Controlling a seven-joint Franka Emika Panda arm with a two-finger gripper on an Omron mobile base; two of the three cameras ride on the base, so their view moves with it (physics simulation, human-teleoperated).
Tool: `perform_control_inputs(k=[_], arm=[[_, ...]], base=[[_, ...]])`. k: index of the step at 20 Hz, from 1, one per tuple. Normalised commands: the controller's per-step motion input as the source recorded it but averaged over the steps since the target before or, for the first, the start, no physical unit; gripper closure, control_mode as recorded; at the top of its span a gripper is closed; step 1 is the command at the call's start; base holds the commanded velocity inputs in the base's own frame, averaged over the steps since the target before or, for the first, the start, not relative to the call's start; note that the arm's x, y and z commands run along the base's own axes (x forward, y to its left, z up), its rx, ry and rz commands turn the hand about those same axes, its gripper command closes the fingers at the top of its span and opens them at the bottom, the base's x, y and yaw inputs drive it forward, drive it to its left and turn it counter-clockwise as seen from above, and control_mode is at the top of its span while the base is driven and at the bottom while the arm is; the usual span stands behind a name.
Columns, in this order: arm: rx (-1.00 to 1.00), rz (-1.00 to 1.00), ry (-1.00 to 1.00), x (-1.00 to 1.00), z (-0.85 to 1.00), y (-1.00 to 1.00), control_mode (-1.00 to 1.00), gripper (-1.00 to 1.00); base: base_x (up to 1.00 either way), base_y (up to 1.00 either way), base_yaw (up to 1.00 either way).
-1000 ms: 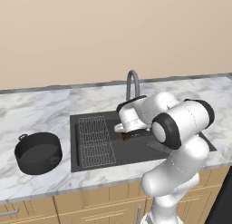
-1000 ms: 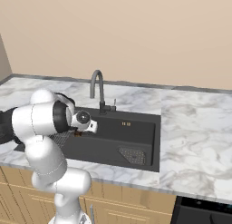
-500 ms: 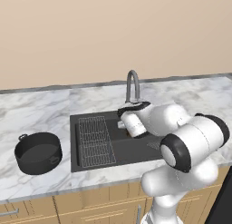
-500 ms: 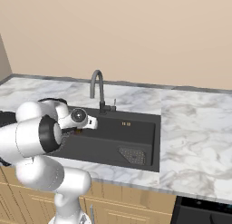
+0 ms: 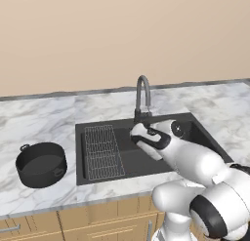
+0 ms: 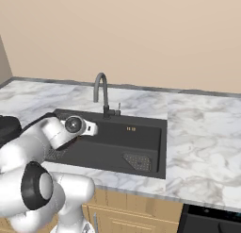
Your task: Dump the sweet potato from the pot into the sink. Then turn on the water and wash the sweet potato. Then turn off the water and put the sweet potato back in the pot.
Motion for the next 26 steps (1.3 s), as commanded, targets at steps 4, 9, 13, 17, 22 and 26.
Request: perform_control_inputs(k=[4,9,13,17,22,26], arm=[[0.00,0.00,-0.08,-0.44,0.69,-0.10,-1.00,1.00],[0.00,0.00,-0.03,-0.38,0.82,0.00,-1.00,1.00],[0.00,0.00,0.00,-0.34,0.81,0.09,-1.00,1.00],[0.00,0.01,0.01,-0.34,0.50,0.33,-1.00,1.00],[0.00,0.09,0.10,-0.17,0.14,0.69,-1.00,1.00],[0.00,0.13,0.09,-0.01,0.00,0.85,-1.00,1.00]], base=[[0.00,0.00,0.00],[0.00,0.00,0.00],[0.00,0.00,0.00],[0.00,0.00,0.00],[0.00,0.00,0.00],[0.00,0.00,0.00]])
